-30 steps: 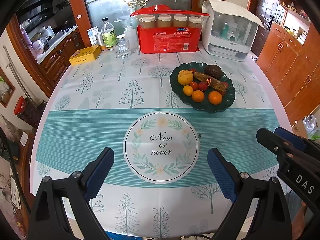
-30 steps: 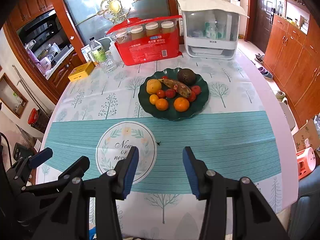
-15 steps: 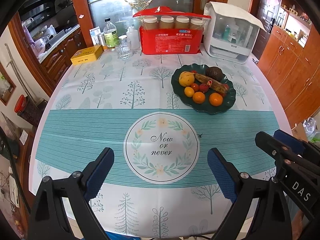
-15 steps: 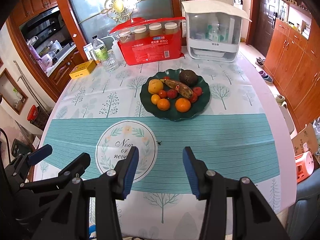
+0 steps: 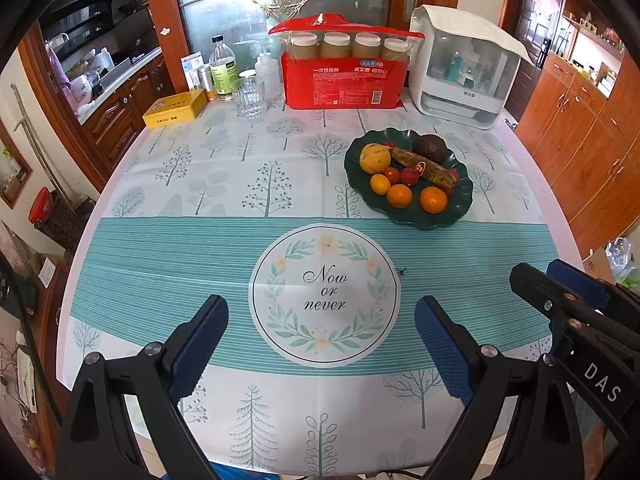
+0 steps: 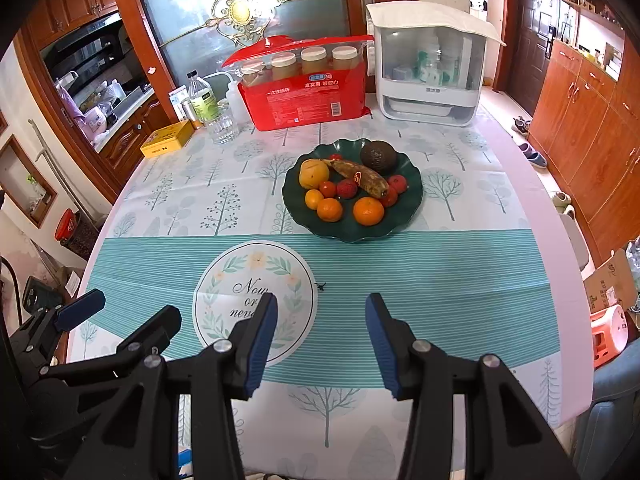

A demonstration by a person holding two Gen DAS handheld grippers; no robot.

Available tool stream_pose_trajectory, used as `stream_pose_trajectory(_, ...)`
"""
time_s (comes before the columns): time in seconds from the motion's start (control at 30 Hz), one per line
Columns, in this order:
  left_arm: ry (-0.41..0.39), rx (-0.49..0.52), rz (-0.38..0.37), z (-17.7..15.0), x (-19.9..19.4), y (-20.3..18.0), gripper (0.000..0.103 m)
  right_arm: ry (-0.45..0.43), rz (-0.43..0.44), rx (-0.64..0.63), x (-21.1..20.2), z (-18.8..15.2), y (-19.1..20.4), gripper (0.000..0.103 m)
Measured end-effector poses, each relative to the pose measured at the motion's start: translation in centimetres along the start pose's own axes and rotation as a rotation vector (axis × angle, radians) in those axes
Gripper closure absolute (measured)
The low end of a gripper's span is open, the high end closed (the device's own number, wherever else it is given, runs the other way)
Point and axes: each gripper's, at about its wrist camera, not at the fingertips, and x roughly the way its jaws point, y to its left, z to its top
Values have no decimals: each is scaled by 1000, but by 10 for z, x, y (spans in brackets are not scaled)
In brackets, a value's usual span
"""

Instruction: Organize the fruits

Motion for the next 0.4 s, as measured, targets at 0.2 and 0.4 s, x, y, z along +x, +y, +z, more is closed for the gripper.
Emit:
stream_pose_trajectory(0.2, 10, -13, 1, -1, 1, 0, 9, 7, 3, -3, 1, 1, 1, 57)
stream_pose_trajectory(0.4, 13, -18, 3, -2, 1, -1, 9, 9, 4, -3, 1, 1, 1, 57)
